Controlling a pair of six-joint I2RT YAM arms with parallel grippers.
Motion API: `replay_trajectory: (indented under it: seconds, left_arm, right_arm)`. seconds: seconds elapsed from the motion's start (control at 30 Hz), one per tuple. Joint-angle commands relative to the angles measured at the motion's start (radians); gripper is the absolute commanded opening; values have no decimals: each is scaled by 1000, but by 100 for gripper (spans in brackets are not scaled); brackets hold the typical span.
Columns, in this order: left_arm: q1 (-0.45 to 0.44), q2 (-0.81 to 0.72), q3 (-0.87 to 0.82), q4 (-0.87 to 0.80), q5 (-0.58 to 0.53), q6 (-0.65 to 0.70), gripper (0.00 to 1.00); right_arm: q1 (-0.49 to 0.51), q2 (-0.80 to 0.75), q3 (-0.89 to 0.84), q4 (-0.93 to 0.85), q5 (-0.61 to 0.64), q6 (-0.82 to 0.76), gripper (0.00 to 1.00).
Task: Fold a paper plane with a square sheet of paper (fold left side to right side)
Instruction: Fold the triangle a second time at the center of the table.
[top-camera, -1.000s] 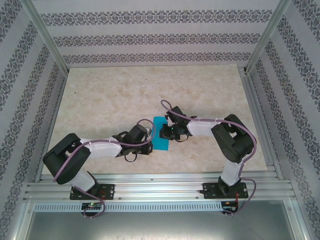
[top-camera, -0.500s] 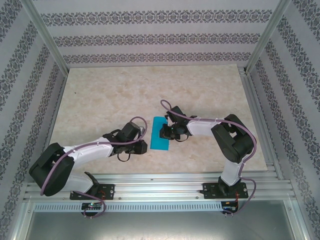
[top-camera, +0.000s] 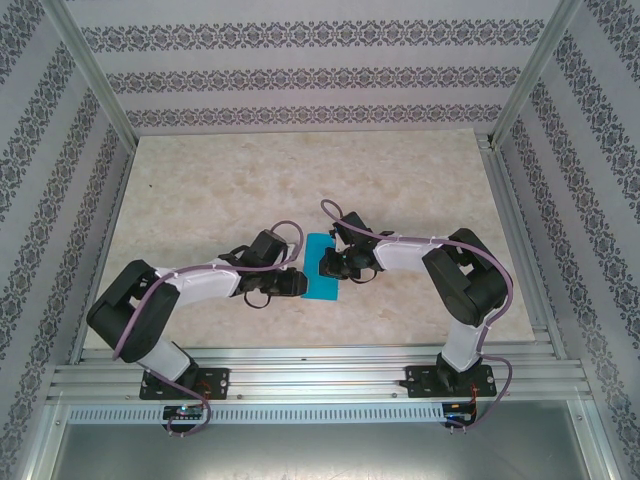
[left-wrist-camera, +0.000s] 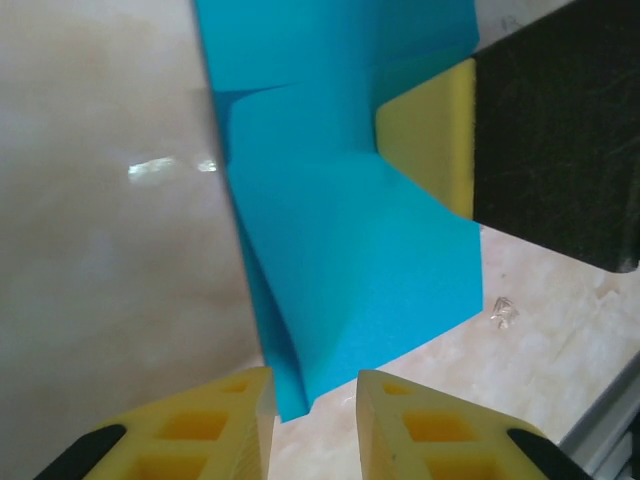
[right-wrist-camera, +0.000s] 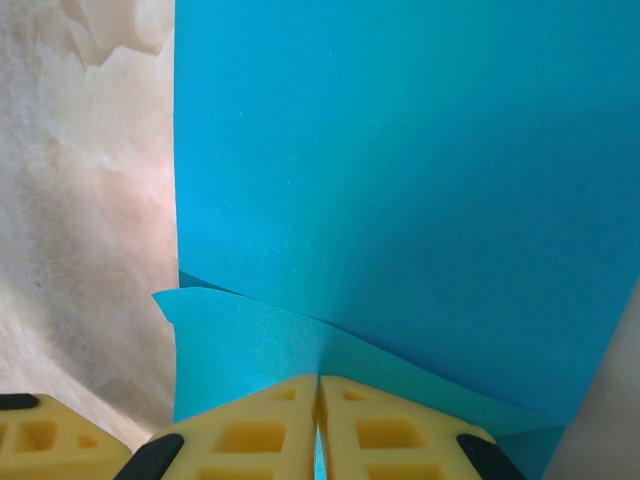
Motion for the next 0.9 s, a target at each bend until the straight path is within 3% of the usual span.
replay_trajectory:
  seconds: [0.0, 0.57, 0.87]
  left_arm:
    - [-3, 23, 14, 130, 106, -7, 25]
    - [-13, 125, -27, 62, 7, 25, 19]
    - [-22, 119, -36, 36, -31, 33, 17]
  right_arm:
    - [-6, 11, -1, -64, 71, -20, 11]
    - [14, -92, 6, -59, -8, 15, 11]
    - [74, -16, 6, -5, -100, 84, 10]
